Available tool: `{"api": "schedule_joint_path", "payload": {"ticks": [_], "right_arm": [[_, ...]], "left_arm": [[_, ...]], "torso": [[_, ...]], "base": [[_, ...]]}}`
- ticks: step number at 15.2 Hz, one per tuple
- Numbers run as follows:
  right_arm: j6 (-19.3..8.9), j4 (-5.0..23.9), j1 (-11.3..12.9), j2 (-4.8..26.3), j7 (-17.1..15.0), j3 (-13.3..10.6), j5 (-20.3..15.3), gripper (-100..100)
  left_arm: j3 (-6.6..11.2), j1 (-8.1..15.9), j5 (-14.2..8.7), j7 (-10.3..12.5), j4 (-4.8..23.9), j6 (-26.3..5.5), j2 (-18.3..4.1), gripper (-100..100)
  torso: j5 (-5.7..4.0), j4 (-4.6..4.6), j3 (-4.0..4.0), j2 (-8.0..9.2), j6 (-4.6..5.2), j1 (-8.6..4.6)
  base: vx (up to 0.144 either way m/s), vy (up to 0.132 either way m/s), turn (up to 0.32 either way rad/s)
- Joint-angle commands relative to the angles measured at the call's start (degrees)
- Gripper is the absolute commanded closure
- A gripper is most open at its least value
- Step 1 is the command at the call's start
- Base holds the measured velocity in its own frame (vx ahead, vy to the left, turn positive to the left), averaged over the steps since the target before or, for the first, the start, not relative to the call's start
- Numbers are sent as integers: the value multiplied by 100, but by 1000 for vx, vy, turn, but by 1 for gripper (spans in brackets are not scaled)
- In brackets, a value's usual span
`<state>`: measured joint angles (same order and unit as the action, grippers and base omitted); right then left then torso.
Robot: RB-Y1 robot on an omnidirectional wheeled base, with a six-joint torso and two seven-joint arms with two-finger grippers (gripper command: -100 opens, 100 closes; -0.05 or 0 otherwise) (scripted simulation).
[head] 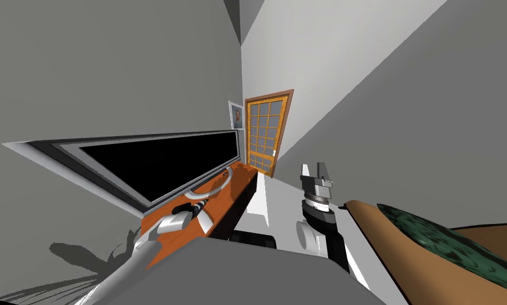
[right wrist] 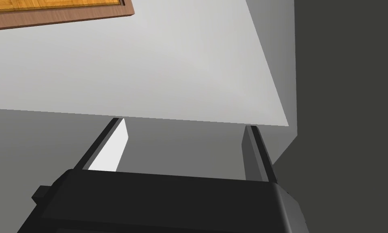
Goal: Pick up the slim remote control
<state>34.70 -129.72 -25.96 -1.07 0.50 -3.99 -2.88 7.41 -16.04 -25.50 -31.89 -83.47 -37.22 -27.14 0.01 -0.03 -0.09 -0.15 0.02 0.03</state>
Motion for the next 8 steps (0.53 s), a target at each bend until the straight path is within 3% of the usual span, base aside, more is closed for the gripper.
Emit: {"api": "schedule_joint_path", "payload": {"ticks": [1, 2, 3, 8], "right_arm": [[0, 0, 0, 0, 0, 0, 0, 0], [0, 0, 0, 0, 0, 0, 0, 0], [0, 0, 0, 0, 0, 0, 0, 0], [0, 0, 0, 0, 0, 0, 0, 0]], "left_arm": [[31, 28, -51, -98, 137, -257, -16, -100], [70, 80, -138, -224, 341, -411, -50, -100], [70, 80, -138, -224, 342, -509, -50, -100], [170, 215, -377, -568, 906, -1141, -124, -100]], "torso": [[0, 0, 0, 0, 0, 0], [0, 0, 0, 0, -1, 0], [1, -1, -1, -2, -1, 2], [1, -1, -3, -4, -2, 6]], "base": [[21, 21, -138], [30, 28, -154], [31, 31, -140], [30, 32, -138]]}}
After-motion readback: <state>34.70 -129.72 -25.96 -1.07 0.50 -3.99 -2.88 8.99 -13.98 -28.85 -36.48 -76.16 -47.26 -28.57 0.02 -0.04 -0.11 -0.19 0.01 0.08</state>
